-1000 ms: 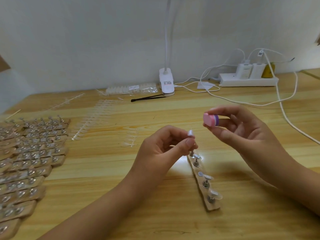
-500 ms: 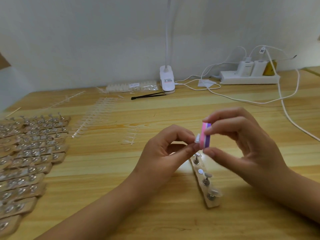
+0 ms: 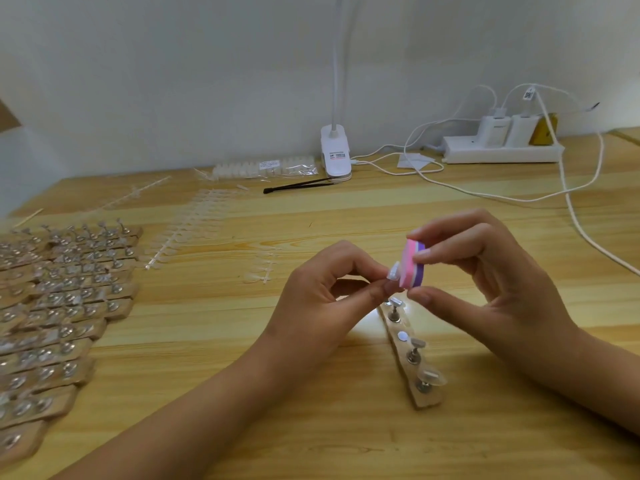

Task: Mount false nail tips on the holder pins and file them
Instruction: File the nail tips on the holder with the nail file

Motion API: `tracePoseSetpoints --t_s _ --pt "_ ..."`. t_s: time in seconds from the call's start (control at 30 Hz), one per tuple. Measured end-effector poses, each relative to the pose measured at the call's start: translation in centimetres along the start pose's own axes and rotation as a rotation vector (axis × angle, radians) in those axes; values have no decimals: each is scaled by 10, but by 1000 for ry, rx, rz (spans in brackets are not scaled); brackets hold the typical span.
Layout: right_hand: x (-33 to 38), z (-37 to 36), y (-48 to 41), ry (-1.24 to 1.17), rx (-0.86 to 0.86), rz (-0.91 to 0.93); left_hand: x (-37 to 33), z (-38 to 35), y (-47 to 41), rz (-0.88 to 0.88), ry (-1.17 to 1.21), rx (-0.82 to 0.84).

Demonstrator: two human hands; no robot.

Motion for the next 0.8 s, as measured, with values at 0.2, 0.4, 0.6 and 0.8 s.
tracePoseSetpoints --t_s 0.2,0.4,0.6,0.8 --pt "4 -4 3 15 36 66 0 3 -1 -57 -93 -10" --pt "0 -6 4 32 26 24 -5 1 1 -109 -139 -2" --pt "1 -3 3 45 17 24 -8 0 1 -153 -199 3" --pt "2 -1 -1 79 18 31 -12 -1 2 -200 -257 8"
Point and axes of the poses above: each hand's wrist, its own y-axis away from the middle knuckle, its own z-axis out of the back of the hand, x = y × z, the point moved 6 cm from there along -y, towards the middle knuckle, and after that the axes turned 7 degrees about -x, right-handed, at the moved point
